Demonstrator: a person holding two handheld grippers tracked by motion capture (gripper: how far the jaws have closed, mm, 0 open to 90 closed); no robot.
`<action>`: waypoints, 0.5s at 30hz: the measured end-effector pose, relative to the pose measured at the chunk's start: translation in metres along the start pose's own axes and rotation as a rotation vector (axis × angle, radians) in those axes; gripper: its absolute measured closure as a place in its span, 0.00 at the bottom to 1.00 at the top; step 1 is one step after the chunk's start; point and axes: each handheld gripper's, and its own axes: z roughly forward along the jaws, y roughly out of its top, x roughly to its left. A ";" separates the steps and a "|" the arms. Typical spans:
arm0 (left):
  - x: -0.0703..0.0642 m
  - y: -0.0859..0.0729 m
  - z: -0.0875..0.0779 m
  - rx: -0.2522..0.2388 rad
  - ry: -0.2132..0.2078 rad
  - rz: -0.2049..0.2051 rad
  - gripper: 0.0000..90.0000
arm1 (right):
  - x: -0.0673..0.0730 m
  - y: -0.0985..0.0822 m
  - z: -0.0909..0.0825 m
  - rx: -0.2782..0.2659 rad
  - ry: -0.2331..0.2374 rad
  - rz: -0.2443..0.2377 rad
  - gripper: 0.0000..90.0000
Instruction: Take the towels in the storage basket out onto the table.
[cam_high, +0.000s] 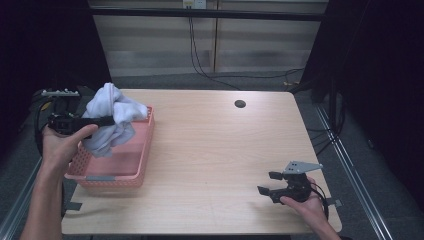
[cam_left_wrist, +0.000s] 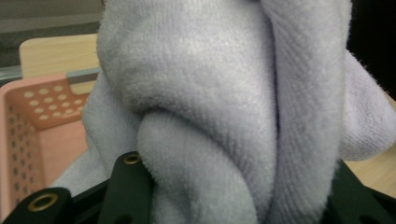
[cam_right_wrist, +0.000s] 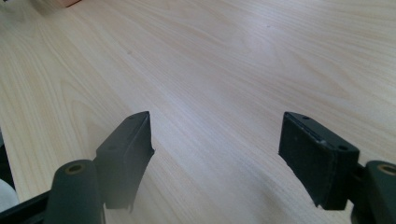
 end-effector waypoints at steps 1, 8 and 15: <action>-0.004 0.001 0.002 0.000 -0.011 0.006 0.59 | 0.000 0.000 -0.001 -0.001 0.000 0.002 0.28; -0.037 0.011 0.018 0.001 -0.060 0.060 0.59 | 0.000 0.000 -0.001 -0.003 -0.002 0.004 0.28; -0.068 0.019 0.037 0.010 -0.122 0.104 0.59 | -0.001 0.000 -0.001 -0.005 0.000 0.005 0.28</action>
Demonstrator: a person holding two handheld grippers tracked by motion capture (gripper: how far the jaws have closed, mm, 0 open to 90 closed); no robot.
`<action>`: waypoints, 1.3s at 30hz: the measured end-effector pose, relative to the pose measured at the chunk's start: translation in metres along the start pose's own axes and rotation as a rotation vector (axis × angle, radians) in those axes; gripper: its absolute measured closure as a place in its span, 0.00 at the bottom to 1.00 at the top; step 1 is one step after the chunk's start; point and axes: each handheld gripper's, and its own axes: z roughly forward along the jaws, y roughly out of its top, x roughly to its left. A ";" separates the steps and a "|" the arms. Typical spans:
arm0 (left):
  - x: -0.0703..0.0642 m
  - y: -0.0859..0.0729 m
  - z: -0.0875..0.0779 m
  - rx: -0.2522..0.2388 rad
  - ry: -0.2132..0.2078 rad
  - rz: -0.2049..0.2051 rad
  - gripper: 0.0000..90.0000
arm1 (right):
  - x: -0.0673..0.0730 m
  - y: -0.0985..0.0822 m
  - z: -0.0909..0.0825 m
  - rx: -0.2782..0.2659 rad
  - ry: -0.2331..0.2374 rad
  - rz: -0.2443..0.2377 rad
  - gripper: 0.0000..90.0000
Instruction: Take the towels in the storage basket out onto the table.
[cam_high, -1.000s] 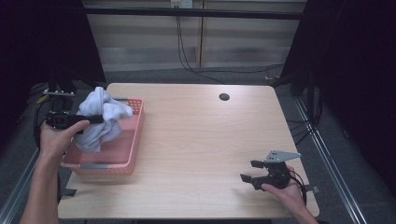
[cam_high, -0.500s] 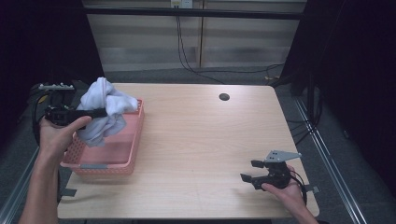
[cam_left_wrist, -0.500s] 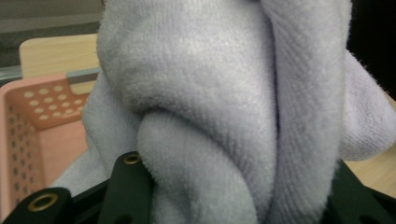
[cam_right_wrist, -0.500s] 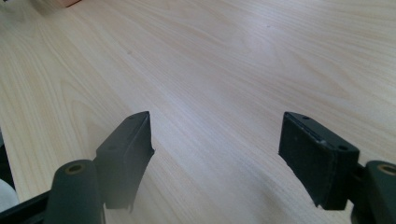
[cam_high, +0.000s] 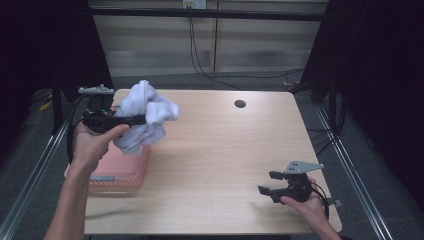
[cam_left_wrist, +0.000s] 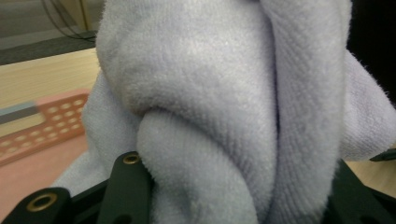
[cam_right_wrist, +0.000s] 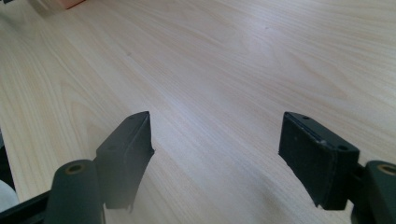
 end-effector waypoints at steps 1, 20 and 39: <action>-0.010 0.003 0.010 0.009 -0.028 0.011 0.59 | 0.000 0.000 -0.001 -0.002 -0.003 -0.001 0.28; -0.085 -0.036 0.114 0.174 -0.197 0.090 0.57 | -0.002 0.000 -0.003 -0.014 -0.016 0.004 0.29; -0.114 -0.110 0.193 0.301 -0.289 0.164 0.36 | 0.002 0.000 0.000 -0.004 0.000 -0.018 0.37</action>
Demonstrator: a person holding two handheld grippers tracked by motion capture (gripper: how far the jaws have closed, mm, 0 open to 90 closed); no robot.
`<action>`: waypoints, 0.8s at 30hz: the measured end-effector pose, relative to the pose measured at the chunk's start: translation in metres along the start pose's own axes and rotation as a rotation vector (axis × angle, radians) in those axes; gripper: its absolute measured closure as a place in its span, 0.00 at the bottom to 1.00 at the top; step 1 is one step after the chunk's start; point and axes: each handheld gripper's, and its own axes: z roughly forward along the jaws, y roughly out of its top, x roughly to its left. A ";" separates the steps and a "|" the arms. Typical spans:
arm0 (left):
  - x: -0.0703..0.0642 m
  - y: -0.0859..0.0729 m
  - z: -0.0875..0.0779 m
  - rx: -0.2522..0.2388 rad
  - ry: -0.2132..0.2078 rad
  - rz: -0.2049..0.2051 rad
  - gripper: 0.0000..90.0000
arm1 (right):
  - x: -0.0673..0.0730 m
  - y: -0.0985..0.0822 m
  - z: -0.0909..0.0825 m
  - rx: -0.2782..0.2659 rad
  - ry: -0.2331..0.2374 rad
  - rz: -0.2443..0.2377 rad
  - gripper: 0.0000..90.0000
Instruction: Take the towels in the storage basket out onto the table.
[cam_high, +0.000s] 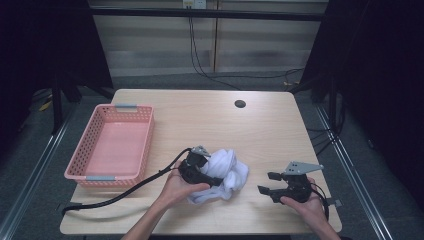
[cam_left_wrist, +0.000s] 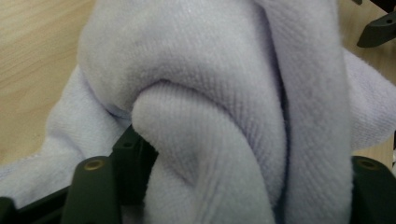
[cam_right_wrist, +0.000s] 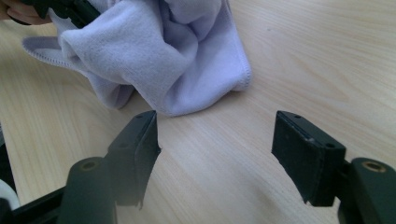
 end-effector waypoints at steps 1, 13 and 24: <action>-0.001 0.000 -0.001 0.000 -0.011 0.006 0.36 | 0.000 0.000 0.000 0.000 0.000 0.000 0.37; -0.023 0.000 -0.074 -0.176 0.047 0.072 0.53 | 0.014 0.021 0.001 -0.027 0.066 -0.038 0.49; -0.014 -0.037 -0.037 -0.093 0.076 0.052 0.80 | 0.028 0.061 0.061 0.008 0.150 -0.099 0.72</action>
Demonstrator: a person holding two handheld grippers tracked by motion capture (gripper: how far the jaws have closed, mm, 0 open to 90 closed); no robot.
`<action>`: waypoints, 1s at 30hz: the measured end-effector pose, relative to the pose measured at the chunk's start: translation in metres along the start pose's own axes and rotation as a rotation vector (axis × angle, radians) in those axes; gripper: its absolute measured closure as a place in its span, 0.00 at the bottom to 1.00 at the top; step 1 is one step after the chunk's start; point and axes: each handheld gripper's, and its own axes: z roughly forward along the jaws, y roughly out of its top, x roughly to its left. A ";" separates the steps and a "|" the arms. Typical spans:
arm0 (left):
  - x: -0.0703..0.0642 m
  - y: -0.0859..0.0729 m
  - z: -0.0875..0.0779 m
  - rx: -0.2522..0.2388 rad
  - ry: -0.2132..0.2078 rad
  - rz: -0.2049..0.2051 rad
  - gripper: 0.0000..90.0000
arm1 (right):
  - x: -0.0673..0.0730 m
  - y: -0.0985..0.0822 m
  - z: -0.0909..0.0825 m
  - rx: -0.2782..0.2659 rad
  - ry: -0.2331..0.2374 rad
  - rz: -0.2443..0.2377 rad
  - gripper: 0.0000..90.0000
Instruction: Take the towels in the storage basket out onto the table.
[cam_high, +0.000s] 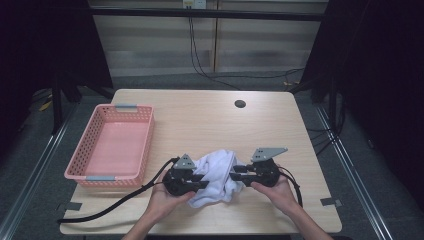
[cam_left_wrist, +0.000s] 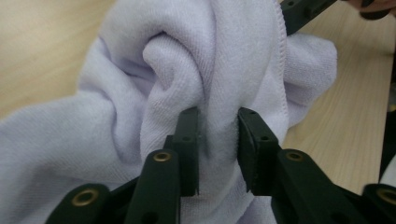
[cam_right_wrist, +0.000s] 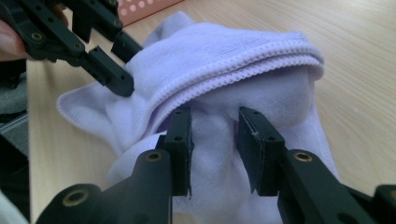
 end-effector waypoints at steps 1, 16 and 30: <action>0.002 -0.001 0.001 0.004 0.000 0.006 0.81 | -0.001 0.000 0.003 -0.010 0.008 0.012 0.71; 0.008 0.002 -0.002 -0.037 -0.037 -0.023 0.85 | 0.007 0.004 0.011 -0.038 0.009 -0.023 0.96; 0.013 0.008 -0.026 -0.143 -0.031 -0.038 0.87 | 0.006 0.000 0.005 -0.037 0.002 -0.016 0.99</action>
